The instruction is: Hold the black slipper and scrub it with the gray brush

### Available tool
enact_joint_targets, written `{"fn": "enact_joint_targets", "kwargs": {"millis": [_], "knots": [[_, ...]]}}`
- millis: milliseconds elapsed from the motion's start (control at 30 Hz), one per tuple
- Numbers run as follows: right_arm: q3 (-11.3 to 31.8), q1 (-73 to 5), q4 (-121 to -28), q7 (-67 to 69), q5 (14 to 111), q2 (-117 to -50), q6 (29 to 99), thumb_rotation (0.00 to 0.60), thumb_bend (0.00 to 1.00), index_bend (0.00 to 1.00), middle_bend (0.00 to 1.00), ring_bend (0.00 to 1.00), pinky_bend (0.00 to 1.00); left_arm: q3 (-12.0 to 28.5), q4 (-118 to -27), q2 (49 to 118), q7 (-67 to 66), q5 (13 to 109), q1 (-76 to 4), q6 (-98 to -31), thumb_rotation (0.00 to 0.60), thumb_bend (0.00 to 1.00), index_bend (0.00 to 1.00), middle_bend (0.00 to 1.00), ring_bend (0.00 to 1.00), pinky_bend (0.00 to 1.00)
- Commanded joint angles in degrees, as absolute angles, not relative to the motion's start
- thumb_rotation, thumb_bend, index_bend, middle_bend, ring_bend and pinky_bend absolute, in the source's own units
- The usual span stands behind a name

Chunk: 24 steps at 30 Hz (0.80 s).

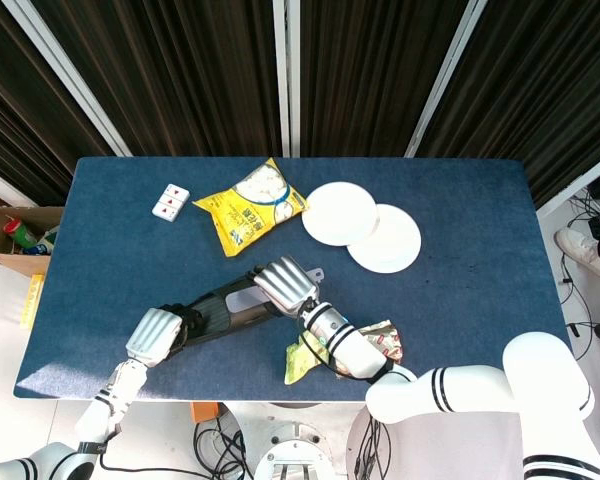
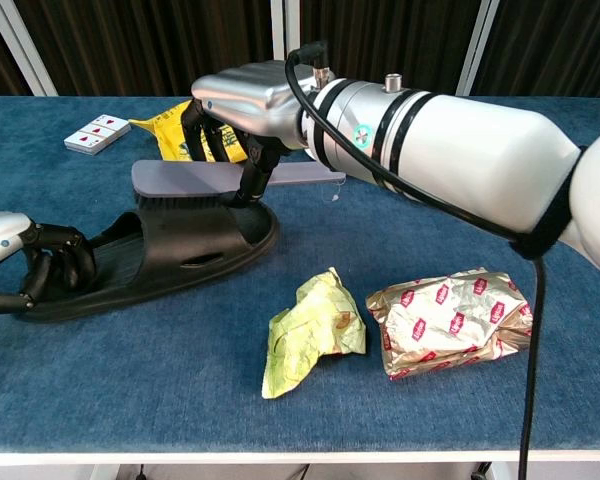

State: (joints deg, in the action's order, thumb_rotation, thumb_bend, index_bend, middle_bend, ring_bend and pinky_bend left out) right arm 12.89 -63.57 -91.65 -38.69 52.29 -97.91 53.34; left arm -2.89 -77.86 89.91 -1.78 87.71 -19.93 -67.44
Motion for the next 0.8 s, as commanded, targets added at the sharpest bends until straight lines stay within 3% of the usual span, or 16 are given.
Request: {"fn": "enact_joint_targets", "kwargs": {"millis": [33,400,800], "knots": [[11.89,-63.87,-92.84,-40.23,52.41,-97.41,53.17,0.600,0.65,0.82,0.59,0.58,0.74,-2.92,-77.91,89.89,-1.83,87.70,-19.93,-67.43,0.600,0.84,0.44,0.50,0.38,0.47],[12.21,-67.22,-92.35,-44.94,45.30,-98.28,51.89,0.600,0.65,0.82,0.59,0.58,0.74,-3.06,-77.75,90.07,-1.58,87.79,-19.98,-67.37,0.600,0.84,0.44,0.50,0.38,0.48],[13.71,-70.71,-82.66,-48.71,39.90,-102.65,54.59,0.600,0.64,0.82,0.59,0.58,0.74,-3.20,-77.87,89.65,-1.33,87.37,-19.84,-67.12,0.600,0.84,0.44,0.50,0.38,0.48]]}}
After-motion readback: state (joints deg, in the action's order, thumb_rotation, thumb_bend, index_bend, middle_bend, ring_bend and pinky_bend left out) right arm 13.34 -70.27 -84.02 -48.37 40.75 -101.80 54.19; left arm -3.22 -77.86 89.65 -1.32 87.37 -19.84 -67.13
